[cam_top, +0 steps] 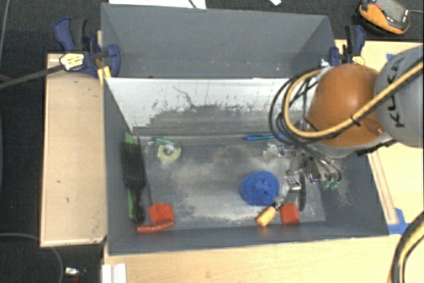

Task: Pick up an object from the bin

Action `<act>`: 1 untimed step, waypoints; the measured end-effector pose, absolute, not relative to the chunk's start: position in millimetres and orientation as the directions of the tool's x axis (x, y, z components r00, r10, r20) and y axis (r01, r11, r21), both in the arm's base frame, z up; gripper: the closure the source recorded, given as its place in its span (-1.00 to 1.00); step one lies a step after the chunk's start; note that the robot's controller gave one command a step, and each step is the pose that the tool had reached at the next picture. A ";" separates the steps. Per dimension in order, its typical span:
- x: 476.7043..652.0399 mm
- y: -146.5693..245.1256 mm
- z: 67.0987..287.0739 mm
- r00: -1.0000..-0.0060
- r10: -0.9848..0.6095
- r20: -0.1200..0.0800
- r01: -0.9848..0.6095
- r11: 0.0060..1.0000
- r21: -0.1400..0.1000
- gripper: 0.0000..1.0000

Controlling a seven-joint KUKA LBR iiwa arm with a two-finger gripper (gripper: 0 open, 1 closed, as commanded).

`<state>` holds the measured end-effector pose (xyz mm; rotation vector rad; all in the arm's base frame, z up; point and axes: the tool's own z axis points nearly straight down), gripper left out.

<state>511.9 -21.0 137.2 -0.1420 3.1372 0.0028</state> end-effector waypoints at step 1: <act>516.1 -11.7 71.7 -0.993 -0.112 -0.024 -0.112 0.994 -0.001 -1.00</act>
Offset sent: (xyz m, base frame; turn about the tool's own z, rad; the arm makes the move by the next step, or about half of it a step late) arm -0.0095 0.0190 -0.0672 -0.0387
